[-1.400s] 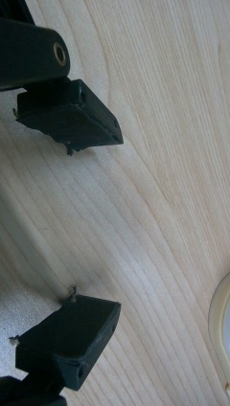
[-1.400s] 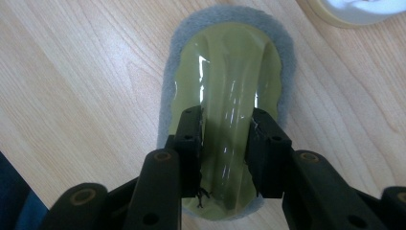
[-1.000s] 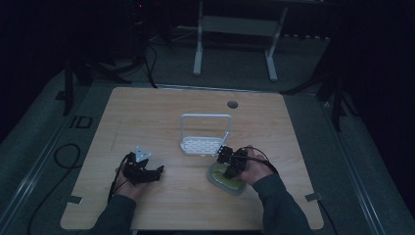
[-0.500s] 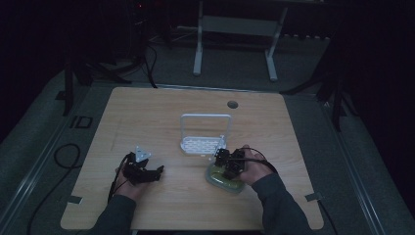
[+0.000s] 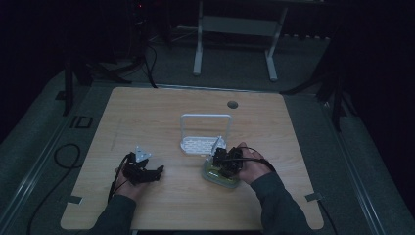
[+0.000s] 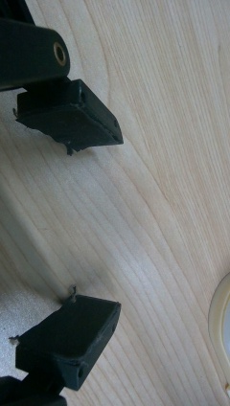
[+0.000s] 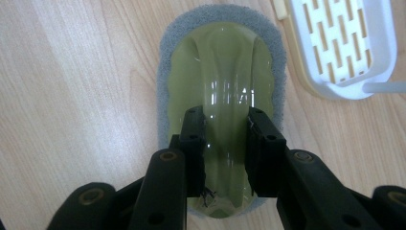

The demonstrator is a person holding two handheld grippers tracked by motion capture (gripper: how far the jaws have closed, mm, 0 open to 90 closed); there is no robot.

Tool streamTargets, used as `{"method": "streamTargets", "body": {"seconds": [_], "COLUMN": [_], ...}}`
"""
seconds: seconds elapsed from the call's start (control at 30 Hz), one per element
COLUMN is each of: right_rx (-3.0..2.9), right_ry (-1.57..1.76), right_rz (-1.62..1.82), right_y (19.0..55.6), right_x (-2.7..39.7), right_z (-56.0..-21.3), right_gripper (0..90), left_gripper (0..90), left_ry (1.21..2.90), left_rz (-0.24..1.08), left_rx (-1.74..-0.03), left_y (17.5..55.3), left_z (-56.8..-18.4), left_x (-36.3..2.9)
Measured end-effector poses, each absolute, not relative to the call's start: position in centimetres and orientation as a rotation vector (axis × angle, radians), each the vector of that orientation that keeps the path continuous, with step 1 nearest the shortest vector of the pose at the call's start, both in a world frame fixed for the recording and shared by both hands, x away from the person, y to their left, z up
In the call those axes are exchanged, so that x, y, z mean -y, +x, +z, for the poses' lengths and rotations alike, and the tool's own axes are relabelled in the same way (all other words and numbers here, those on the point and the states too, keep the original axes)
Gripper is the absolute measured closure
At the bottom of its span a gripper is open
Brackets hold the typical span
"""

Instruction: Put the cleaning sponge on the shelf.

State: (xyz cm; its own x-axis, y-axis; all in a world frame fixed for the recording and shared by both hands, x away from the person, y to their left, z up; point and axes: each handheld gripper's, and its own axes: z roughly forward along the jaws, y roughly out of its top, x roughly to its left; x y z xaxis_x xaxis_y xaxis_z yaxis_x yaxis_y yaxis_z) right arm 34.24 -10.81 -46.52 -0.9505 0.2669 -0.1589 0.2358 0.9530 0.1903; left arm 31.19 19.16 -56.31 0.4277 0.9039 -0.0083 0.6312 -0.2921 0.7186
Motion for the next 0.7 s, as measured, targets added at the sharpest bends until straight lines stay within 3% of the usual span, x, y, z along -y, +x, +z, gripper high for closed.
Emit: {"method": "streamTargets", "body": {"seconds": [0.7], "right_rx": [-2.861], "right_ry": [0.32], "right_rz": [0.317], "right_y": [34.71], "right_x": [10.47], "right_z": [-46.12], "right_gripper": [71.7], "left_gripper": [18.7], "left_ry": [2.03], "left_rz": [0.537], "left_rx": [-1.291], "left_y": [31.19], "left_z": [-56.31], "left_x": [-19.16]}}
